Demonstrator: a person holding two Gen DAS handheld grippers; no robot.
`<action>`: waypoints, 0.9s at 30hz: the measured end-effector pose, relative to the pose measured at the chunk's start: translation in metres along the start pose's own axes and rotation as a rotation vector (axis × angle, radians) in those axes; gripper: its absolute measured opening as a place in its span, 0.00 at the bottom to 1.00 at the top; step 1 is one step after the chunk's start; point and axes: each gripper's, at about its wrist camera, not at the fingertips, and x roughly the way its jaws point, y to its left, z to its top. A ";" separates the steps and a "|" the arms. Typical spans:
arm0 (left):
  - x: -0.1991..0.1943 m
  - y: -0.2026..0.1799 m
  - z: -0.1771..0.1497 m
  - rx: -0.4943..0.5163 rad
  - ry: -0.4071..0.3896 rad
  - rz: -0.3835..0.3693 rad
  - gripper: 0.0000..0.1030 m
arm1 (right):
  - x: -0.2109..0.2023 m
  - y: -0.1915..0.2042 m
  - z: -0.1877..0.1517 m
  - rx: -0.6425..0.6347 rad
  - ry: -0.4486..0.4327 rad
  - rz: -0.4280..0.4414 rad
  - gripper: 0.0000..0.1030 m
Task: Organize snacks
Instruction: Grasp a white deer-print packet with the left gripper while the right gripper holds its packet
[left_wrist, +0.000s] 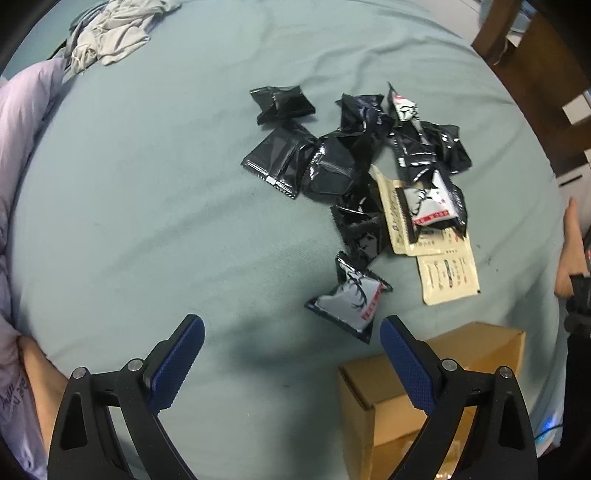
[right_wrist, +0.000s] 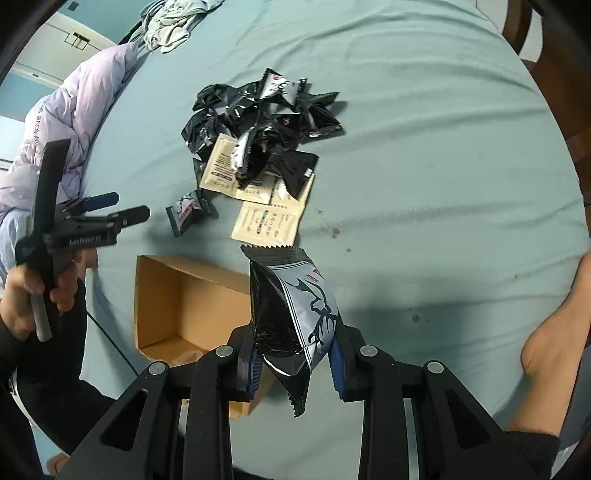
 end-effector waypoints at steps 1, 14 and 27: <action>0.005 -0.002 0.002 0.009 0.007 0.008 0.95 | 0.001 -0.002 -0.001 0.007 0.001 -0.001 0.27; 0.057 -0.055 0.017 0.170 0.082 0.077 0.95 | 0.037 -0.010 0.000 0.022 0.088 -0.023 0.27; 0.057 -0.073 -0.007 0.262 0.060 0.121 0.29 | 0.032 0.012 -0.001 -0.003 0.095 -0.081 0.27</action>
